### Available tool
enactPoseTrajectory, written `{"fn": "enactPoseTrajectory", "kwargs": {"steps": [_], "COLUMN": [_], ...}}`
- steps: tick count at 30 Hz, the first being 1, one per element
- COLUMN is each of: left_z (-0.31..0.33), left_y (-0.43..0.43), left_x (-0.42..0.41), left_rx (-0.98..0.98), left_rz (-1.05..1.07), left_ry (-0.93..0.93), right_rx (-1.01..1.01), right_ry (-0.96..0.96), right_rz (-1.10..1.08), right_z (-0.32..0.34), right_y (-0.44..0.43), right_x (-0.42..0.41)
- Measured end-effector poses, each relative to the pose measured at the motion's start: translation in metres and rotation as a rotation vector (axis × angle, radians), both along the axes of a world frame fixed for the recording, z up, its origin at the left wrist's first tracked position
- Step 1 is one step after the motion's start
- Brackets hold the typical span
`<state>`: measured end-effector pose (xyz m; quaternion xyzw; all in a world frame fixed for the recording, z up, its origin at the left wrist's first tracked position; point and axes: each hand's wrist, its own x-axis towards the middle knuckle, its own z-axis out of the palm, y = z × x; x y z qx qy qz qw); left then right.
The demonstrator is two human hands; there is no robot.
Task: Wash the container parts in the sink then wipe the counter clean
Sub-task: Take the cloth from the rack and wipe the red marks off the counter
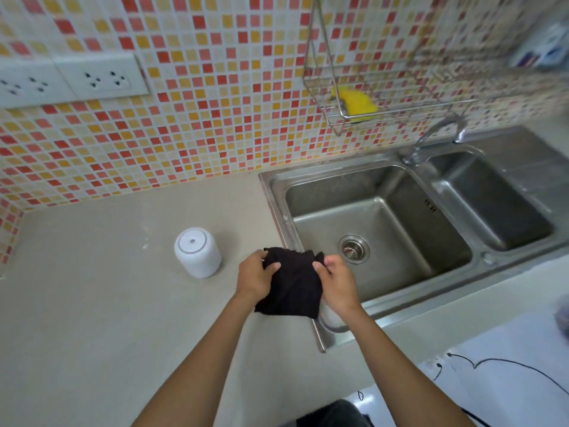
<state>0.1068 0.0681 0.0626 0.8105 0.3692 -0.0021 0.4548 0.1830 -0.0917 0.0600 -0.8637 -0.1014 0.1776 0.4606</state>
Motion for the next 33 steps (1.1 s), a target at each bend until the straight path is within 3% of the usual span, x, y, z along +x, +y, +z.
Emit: {"fn": "enactPoseTrajectory", "kwargs": {"steps": [7,10,17,24,33], "left_z": [0.038,0.051,0.109,0.191,0.245], "left_y": [-0.014,-0.027,-0.089,-0.109,-0.075], "left_x": [0.052,0.081,0.168,0.245,0.324], "left_rx": [-0.013,0.033,0.178,0.307,0.334], "left_rz": [0.036,-0.038,-0.154,-0.049,0.093], "left_ry": [-0.155,-0.162,-0.334,-0.590,-0.536], "right_rx": [0.403,0.447,0.411,0.491,0.358], "right_ry": [0.347,0.371,0.106,-0.193,-0.299], "right_rz": [-0.134,-0.076,0.124,0.185,0.263], "right_z": [0.032,0.050,0.108,0.190,0.246], "right_y": [-0.032,-0.052,-0.115,-0.113,-0.050], "right_x": [0.077,0.122,0.224,0.320,0.413]}}
